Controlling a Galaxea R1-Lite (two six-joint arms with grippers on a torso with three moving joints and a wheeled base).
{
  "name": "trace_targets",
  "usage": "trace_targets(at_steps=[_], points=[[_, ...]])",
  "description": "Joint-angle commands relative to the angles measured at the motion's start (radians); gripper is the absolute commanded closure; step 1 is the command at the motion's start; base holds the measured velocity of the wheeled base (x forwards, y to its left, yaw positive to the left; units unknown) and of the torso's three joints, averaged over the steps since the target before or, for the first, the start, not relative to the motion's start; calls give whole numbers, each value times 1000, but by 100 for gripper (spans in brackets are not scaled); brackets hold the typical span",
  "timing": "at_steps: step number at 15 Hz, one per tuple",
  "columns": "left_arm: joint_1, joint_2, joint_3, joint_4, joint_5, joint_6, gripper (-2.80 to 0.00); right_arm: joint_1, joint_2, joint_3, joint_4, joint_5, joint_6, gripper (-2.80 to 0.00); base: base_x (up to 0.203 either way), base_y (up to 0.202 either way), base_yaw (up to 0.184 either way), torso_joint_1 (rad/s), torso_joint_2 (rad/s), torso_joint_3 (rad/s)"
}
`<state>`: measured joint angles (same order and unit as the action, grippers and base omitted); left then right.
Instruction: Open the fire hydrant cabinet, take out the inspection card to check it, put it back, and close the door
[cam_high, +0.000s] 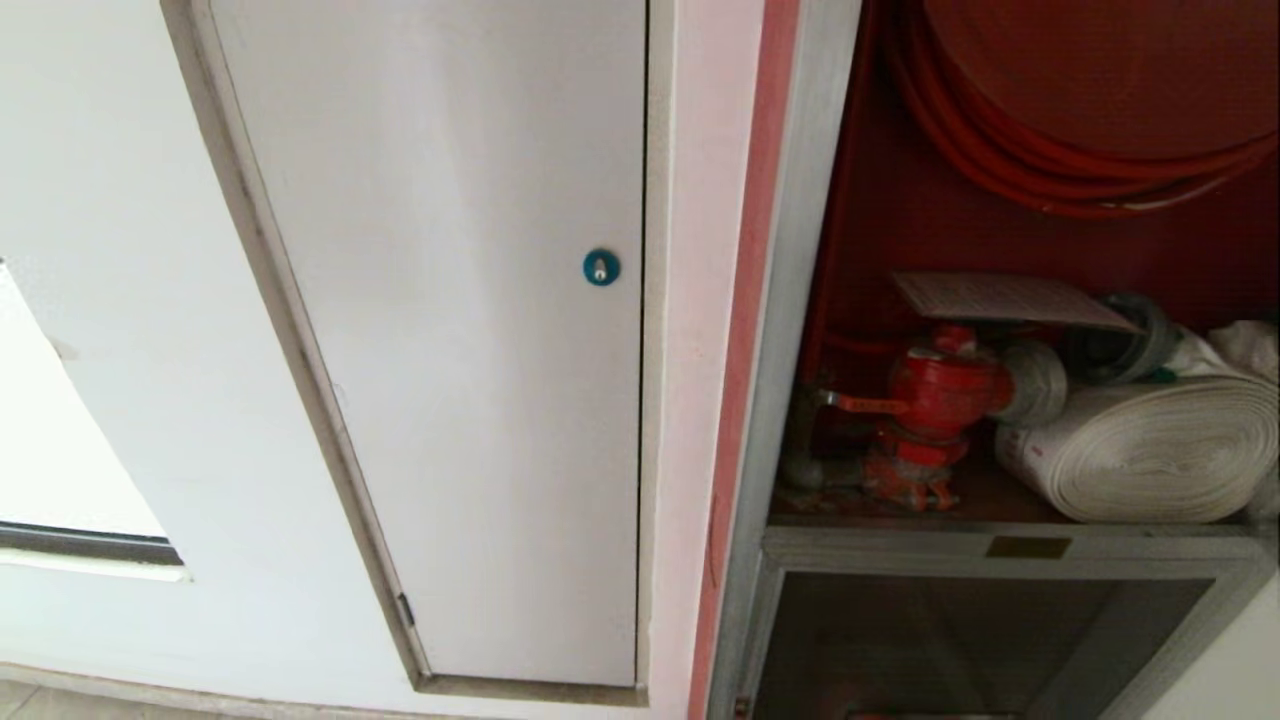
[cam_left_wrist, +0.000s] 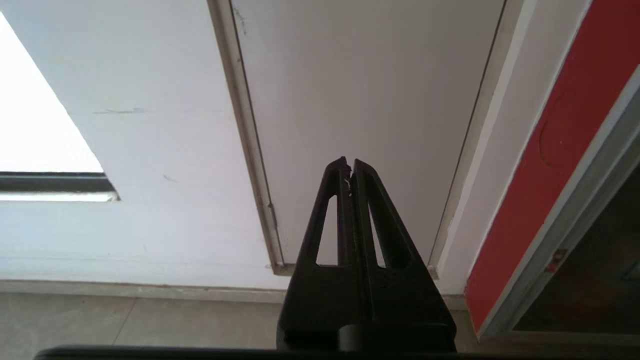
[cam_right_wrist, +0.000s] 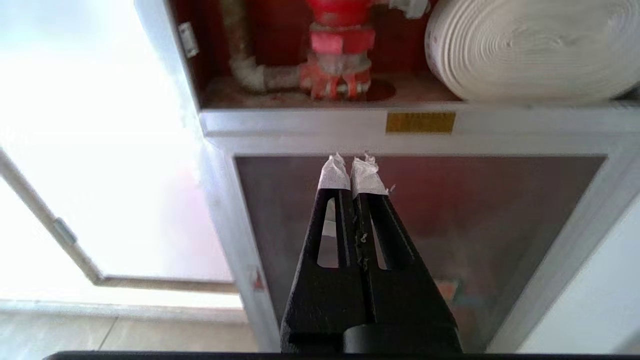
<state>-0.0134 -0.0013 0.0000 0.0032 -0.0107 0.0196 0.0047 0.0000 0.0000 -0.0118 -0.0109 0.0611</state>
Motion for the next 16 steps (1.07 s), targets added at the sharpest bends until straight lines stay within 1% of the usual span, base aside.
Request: trace_targets(at_steps=[1,16], points=[[0,1,0,0,0,0,0,0,2,6,0,0,0,0,-196,0,3,2,2,2],[0,1,0,0,0,0,0,0,2,6,0,0,0,0,-195,0,1,2,3,3]])
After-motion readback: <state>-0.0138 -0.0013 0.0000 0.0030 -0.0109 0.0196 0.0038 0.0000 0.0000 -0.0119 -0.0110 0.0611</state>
